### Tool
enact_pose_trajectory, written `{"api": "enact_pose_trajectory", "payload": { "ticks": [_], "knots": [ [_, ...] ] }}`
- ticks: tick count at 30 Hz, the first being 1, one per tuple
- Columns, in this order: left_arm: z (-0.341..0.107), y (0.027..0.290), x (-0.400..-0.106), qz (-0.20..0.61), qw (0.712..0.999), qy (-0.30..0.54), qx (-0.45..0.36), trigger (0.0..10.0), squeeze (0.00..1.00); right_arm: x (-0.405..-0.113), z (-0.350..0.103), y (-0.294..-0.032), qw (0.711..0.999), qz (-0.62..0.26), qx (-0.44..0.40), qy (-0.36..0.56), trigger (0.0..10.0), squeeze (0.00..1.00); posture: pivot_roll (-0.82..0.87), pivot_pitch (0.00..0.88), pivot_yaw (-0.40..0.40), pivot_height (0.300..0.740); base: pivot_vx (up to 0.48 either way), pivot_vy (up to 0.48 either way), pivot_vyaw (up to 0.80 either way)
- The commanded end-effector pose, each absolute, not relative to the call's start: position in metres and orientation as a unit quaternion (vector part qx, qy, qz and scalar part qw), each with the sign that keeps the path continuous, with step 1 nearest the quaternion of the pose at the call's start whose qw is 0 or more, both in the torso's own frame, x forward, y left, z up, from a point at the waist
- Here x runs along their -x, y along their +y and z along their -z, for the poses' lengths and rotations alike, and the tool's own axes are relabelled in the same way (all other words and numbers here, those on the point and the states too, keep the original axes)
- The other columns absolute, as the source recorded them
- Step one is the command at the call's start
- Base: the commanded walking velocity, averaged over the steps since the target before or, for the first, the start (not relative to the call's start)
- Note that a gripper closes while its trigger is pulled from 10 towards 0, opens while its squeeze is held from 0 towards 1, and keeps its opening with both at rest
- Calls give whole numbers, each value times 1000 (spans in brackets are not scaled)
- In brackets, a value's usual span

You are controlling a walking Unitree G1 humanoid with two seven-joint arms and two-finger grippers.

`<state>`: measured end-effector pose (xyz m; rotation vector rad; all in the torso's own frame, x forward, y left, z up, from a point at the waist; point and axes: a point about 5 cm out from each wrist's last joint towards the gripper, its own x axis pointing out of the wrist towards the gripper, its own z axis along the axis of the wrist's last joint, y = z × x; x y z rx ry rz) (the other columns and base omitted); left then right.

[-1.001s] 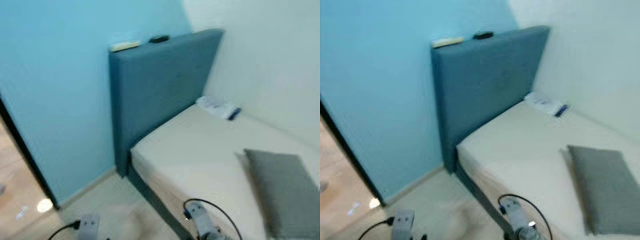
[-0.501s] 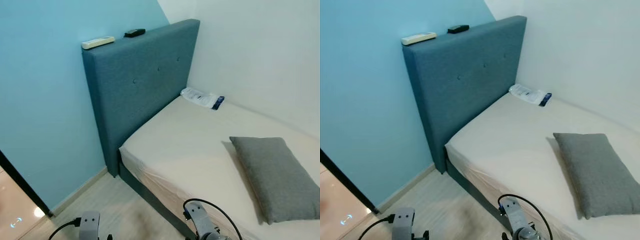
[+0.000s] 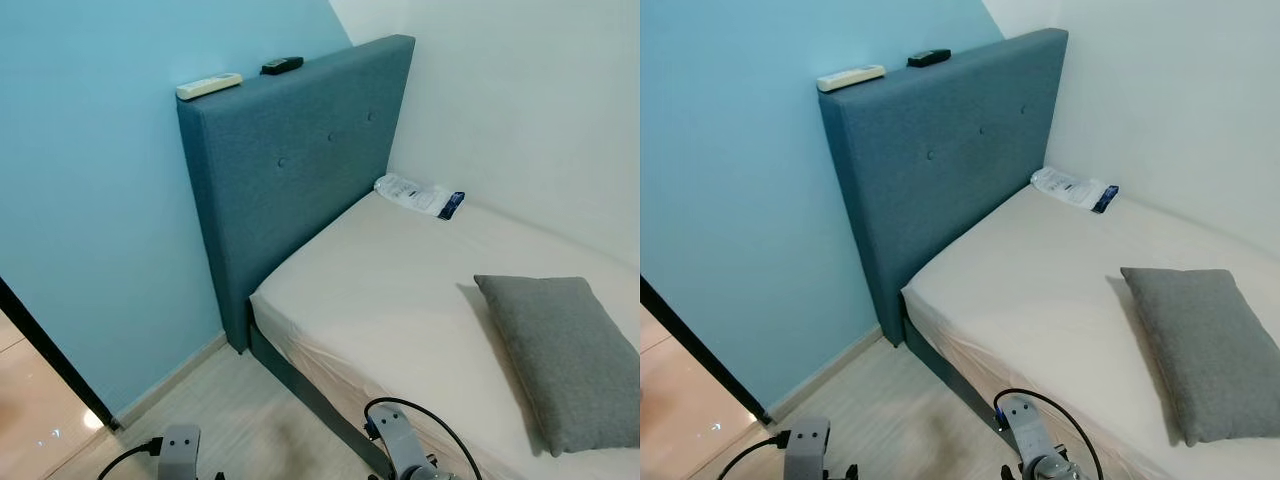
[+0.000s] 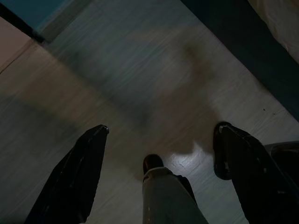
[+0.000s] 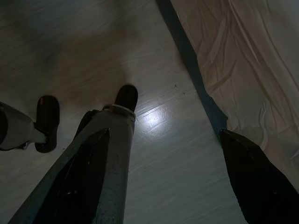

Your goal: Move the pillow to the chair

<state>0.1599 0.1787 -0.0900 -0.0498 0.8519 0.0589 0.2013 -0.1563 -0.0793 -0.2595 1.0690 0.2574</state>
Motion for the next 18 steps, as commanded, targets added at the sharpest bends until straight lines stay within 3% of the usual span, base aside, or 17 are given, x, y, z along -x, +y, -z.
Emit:
{"api": "enact_pose_trajectory", "payload": {
  "ticks": [1,18],
  "knots": [
    [91,181,-157,-29,907,420,21,10000,0,-200,80,-155,846,-120,115,507,10000,0,57,42,-33,740,0,0,0],
    [92,181,-156,-32,906,422,29,10000,0,-201,79,-155,845,-135,125,502,10000,0,66,29,-51,740,0,0,0]
  ]
}}
